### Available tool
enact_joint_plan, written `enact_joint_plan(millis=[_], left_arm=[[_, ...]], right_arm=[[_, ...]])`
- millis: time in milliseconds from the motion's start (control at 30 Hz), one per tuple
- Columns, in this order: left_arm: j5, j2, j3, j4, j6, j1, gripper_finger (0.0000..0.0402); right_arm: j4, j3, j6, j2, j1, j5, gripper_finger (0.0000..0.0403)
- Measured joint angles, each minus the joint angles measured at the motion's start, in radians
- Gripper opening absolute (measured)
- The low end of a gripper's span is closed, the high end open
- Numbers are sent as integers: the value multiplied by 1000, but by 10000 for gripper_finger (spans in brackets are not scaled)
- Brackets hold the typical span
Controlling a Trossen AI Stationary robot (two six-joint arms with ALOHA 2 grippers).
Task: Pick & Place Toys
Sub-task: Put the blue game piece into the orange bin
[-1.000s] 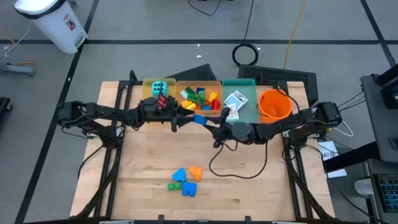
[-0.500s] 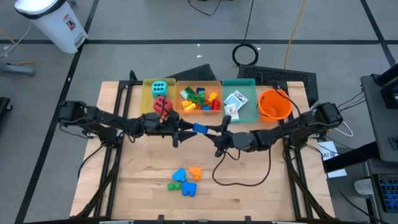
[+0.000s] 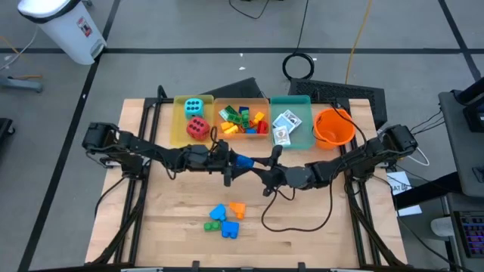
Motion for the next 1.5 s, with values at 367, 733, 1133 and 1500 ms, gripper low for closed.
enact_joint_plan(millis=[367,733,1133,1500], left_arm=[[57,1,2,-9,-19,60,145],[209,-8,-2,-37,151,206,91],[198,-29,11,-2,268,463,90],[238,-35,5,-172,267,544,90]], right_arm=[[-16,0,-32,0,2,79,95],[-66,1,217,-11,-40,-72,132],[-298,-8,452,1,-152,-362,228],[-265,-42,387,-39,-237,-201,244]])
